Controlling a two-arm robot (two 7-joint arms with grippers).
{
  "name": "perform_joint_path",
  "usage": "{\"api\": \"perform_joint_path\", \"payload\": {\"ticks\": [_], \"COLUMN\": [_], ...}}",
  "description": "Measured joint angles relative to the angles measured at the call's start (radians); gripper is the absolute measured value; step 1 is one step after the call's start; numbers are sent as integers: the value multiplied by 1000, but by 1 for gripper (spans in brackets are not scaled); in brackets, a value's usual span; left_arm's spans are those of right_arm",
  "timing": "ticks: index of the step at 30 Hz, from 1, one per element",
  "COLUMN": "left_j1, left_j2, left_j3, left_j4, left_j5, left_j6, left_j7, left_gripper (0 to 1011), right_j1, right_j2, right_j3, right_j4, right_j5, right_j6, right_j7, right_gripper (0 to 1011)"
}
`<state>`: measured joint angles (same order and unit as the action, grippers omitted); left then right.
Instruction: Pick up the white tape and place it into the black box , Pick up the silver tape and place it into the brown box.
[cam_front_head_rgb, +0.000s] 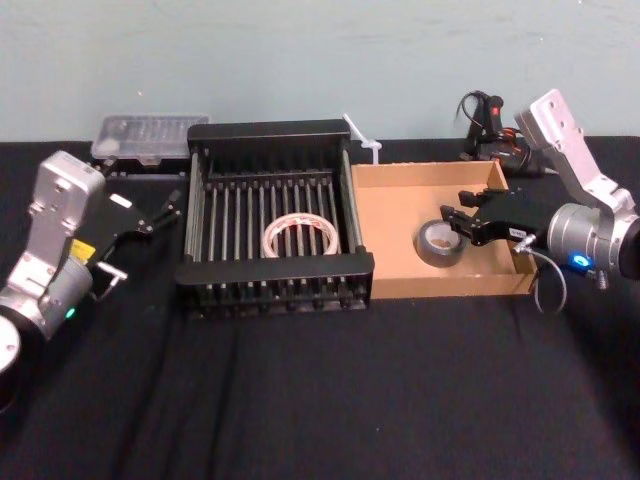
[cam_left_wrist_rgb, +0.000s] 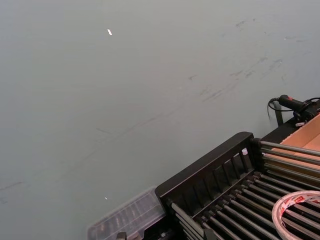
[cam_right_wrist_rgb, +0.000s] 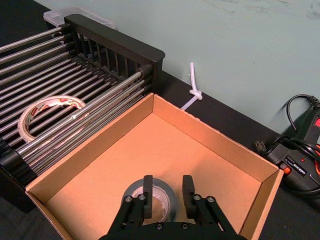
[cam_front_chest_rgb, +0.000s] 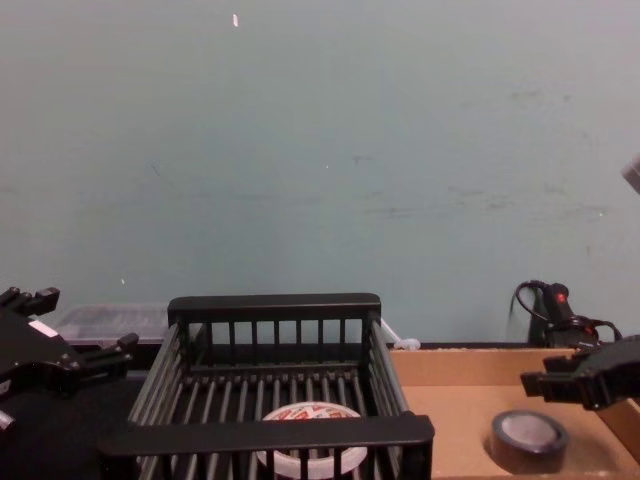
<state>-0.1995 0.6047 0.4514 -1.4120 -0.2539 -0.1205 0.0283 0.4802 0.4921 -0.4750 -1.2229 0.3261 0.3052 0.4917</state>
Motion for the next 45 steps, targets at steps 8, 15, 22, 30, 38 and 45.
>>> {"api": "perform_joint_path", "payload": {"ticks": [8,15,22,30,38,45], "left_j1": [0,0,0,0,0,0], "left_j2": [0,0,0,0,0,0], "left_j3": [0,0,0,0,0,0], "left_j4": [0,0,0,0,0,0], "left_j5": [0,0,0,0,0,0], "left_j6": [0,0,0,0,0,0], "left_j7": [0,0,0,0,0,0], "left_gripper": [1001,1001,1001,1001,1001,1002], "right_j1": [-1,-1,-1,-1,-8,-62], "right_j2": [1,1,1,1,0,-6], "right_j3": [-1,-1,-1,-1,5,42], "right_j4": [-1,-1,-2,-2,-12,-86], "right_j5": [0,1,1,1,-3,-39], "right_j6": [0,0,0,0,0,-28], "right_j7": [0,0,0,0,-11,-106], "right_gripper": [593,814,1000,1002,1002,1002]}}
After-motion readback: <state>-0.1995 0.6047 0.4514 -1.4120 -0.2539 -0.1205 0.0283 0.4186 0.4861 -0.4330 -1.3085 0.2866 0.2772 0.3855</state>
